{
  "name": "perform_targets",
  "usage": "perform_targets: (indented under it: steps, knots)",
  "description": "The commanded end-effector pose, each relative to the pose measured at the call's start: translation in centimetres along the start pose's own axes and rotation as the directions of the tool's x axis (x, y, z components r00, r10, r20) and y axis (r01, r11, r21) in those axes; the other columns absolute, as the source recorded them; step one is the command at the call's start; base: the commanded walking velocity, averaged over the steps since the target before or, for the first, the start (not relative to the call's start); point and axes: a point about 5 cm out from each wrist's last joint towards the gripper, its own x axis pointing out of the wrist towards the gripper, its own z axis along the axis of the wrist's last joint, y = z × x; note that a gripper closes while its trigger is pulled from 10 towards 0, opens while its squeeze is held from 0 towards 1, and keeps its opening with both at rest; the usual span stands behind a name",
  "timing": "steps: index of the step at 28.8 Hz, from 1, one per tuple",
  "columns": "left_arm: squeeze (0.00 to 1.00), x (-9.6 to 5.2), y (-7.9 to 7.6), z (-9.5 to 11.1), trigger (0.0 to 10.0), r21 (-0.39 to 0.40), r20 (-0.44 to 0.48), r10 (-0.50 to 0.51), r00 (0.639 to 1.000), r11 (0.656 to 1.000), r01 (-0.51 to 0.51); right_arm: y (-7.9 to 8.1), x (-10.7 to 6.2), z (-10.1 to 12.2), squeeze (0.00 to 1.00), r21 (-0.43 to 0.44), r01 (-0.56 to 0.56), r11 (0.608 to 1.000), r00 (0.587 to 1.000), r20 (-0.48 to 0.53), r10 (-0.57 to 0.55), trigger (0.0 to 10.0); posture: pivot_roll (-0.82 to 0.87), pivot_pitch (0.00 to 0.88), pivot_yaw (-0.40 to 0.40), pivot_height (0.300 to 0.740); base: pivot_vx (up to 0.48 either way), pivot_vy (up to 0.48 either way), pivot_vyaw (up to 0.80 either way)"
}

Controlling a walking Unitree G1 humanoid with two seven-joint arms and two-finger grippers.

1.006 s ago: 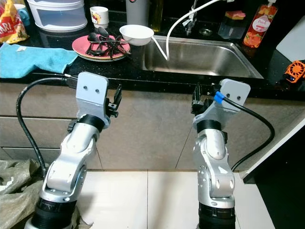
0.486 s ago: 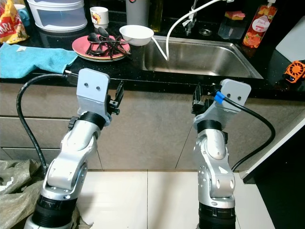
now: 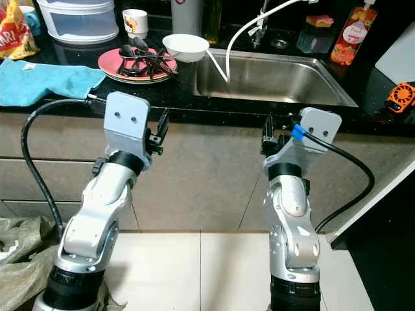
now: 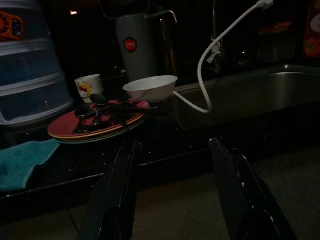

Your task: Kitchen organization

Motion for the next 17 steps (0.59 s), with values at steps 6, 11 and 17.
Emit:
perform_targets:
  steps: [6, 11, 17]
  knots:
    - [0.00, -0.03, -0.13, 0.06, 10.0, -0.017, -0.004, -0.023, 1.000, 1.000, 0.023, -0.32, -0.05, -0.25, 0.00, -0.009, 0.015, 1.000, 1.000, -0.015, -0.015, 10.0, 0.18, 0.026, -0.075, 0.740, 0.000, 0.000, 0.00]
    - [0.00, -0.08, -0.13, 0.08, 10.0, -0.018, -0.006, -0.023, 1.000, 1.000, 0.023, -0.33, -0.11, -0.29, 0.00, -0.009, 0.015, 1.000, 1.000, -0.016, -0.015, 10.0, 0.18, 0.026, -0.075, 0.740, 0.000, 0.000, 0.00]
    - [0.00, -0.08, -0.15, 0.17, 10.0, -0.019, -0.002, -0.028, 1.000, 0.999, 0.028, -0.32, -0.08, -0.28, 0.00, -0.009, 0.015, 1.000, 1.000, -0.016, -0.015, 10.0, 0.18, 0.030, -0.076, 0.740, 0.000, 0.000, 0.00]
